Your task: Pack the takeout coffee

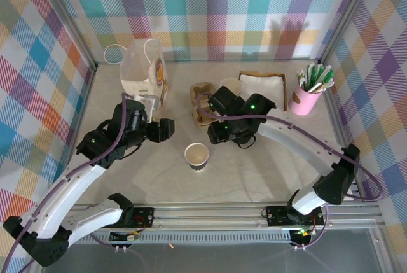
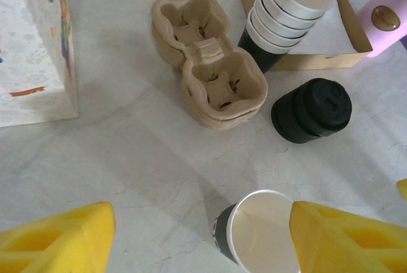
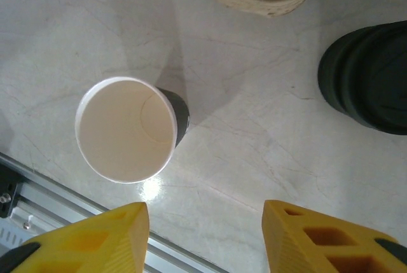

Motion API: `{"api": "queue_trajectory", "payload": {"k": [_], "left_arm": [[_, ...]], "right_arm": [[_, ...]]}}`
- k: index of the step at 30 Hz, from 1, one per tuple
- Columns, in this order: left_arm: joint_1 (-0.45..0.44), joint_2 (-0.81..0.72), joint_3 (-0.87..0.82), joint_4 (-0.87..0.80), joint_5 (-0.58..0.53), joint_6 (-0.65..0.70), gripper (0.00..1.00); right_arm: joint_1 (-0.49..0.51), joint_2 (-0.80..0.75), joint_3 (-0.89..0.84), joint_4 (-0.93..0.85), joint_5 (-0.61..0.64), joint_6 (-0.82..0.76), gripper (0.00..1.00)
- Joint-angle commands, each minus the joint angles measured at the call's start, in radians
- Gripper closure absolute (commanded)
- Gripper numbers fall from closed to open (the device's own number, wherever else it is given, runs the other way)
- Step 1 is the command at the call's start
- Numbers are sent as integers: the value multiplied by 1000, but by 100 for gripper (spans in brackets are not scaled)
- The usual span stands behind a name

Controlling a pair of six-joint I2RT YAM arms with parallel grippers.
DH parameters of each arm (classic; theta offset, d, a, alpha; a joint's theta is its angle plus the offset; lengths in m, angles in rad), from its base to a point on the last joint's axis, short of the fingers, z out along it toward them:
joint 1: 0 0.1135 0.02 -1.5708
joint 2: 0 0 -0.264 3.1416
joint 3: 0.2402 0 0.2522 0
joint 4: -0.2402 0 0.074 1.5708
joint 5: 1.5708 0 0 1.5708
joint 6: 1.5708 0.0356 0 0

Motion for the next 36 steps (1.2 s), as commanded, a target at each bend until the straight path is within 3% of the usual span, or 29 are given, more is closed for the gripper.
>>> {"api": "queue_trajectory", "payload": {"k": [1, 10, 15, 20, 26, 36], "left_arm": [[-19, 31, 49, 63, 48, -11, 28], [-145, 207, 115, 175, 79, 30, 27], [-222, 300, 154, 238, 83, 62, 27], [-286, 364, 192, 263, 93, 98, 27], [-346, 414, 226, 265, 84, 124, 26], [-372, 455, 273, 198, 73, 122, 26]], "right_arm": [[-9, -75, -30, -55, 55, 36, 46], [-20, -333, -180, -193, 201, 176, 22], [-23, -526, -265, -323, 294, 322, 0], [-26, -671, -275, -453, 343, 414, 1], [-28, -667, -227, -545, 335, 426, 1], [-32, -641, -228, -401, 316, 346, 3]]}}
